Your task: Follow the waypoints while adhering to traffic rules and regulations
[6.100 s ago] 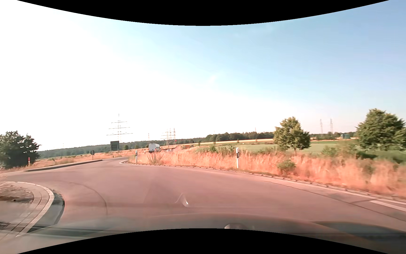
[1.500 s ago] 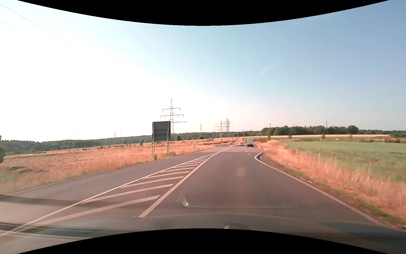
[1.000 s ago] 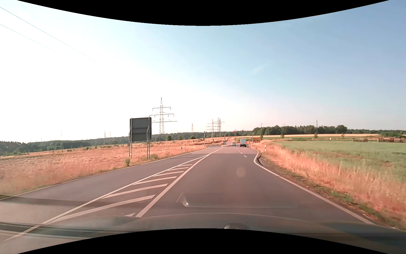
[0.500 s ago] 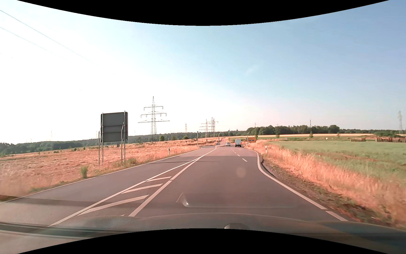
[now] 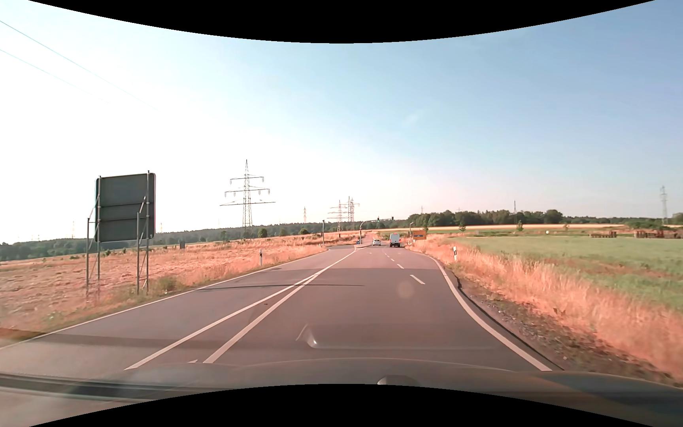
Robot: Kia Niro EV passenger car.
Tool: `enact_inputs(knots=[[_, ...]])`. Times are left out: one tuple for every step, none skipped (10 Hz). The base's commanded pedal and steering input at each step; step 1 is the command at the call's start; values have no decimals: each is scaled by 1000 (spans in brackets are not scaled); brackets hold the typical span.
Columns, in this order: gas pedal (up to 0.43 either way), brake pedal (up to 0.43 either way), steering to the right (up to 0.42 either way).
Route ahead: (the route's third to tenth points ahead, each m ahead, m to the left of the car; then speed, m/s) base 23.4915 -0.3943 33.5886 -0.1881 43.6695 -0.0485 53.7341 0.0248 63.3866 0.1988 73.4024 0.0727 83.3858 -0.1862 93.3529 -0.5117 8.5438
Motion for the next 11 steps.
enact_inputs(knots=[[0, 0, 7], [0, 0, 1], [0, 0, 0], [0, 0, -3], [0, 0, -5], [8, 0, -6], [39, 0, -7], [67, 0, -7], [87, 0, -7], [98, 0, -7], [130, 0, -7]])
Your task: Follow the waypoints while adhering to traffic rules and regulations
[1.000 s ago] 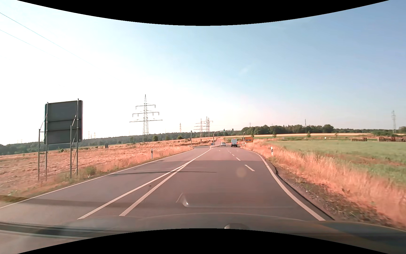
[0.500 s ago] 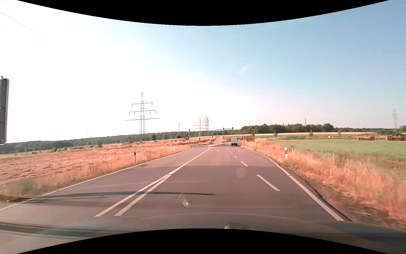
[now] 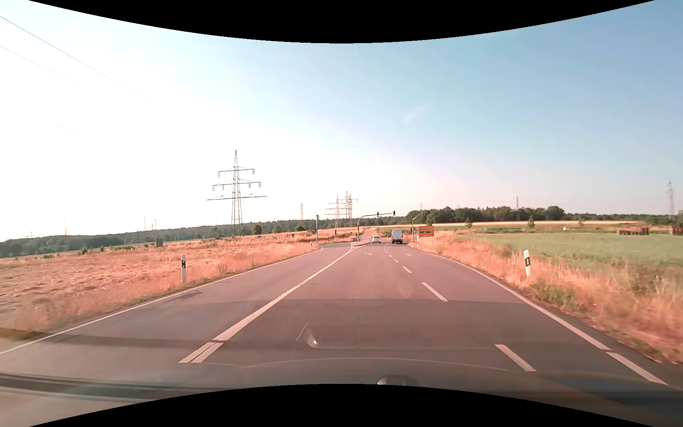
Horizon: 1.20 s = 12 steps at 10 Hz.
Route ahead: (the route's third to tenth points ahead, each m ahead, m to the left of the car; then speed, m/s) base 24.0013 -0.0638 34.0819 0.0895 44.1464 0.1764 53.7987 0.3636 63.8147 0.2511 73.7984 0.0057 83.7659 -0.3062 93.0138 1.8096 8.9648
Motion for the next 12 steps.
enact_inputs(knots=[[150, 0, -7], [169, 0, -7], [189, 0, -7], [189, 0, -7], [189, 0, -7], [197, 0, -7], [197, 0, -7], [197, 0, -7], [197, 0, -7], [197, 0, -5], [197, 0, -2], [197, 0, 0]])
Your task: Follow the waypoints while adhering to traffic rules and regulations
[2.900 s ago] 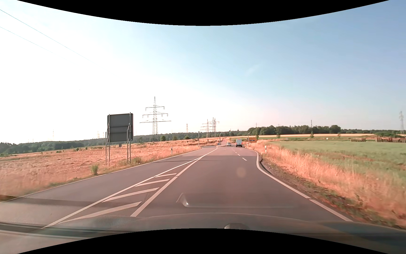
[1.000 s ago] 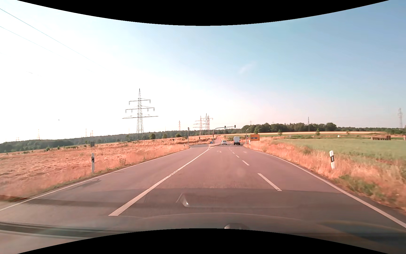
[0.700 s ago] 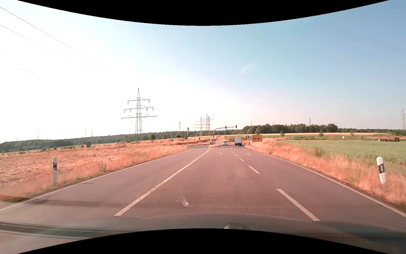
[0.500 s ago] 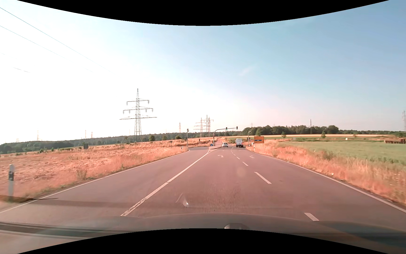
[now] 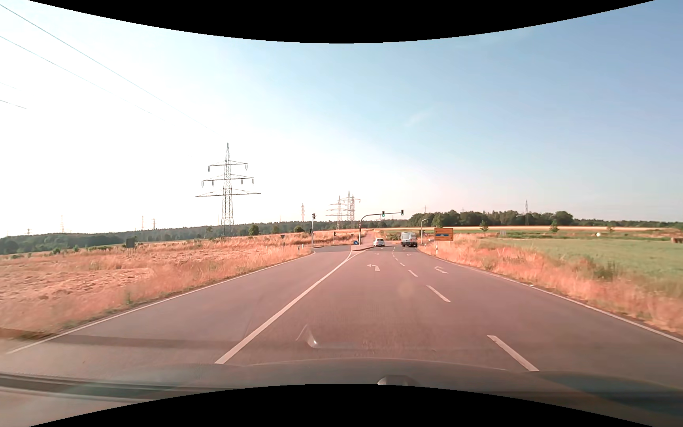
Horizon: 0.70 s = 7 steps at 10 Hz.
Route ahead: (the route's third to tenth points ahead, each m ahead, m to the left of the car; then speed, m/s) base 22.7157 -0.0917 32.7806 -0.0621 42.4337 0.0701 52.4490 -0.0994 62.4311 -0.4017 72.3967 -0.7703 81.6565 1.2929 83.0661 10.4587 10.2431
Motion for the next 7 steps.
enact_inputs(knots=[[197, 0, 1], [177, 0, 3], [138, 0, 4], [118, 0, 5], [98, 0, 6], [59, 0, 8], [39, 0, 8]])
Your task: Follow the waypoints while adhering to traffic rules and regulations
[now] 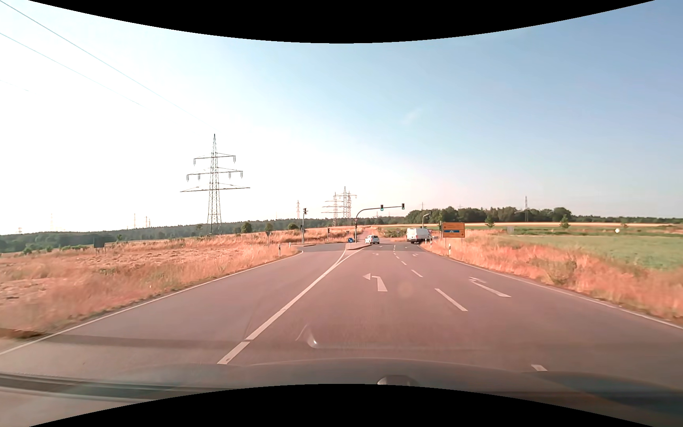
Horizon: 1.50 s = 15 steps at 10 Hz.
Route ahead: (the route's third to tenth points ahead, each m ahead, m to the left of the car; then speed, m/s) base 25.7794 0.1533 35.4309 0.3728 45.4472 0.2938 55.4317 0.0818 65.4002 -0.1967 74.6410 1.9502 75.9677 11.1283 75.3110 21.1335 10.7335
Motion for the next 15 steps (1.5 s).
enact_inputs(knots=[[8, 0, 8], [0, 0, 8], [0, 0, 8], [0, 0, 8], [0, 0, 8], [0, 0, 8], [0, 0, 6], [0, 0, 6], [0, 0, 7], [0, 0, 6], [0, 0, 6], [0, 0, 6], [0, 0, 6], [0, 0, 4], [0, 0, 4]])
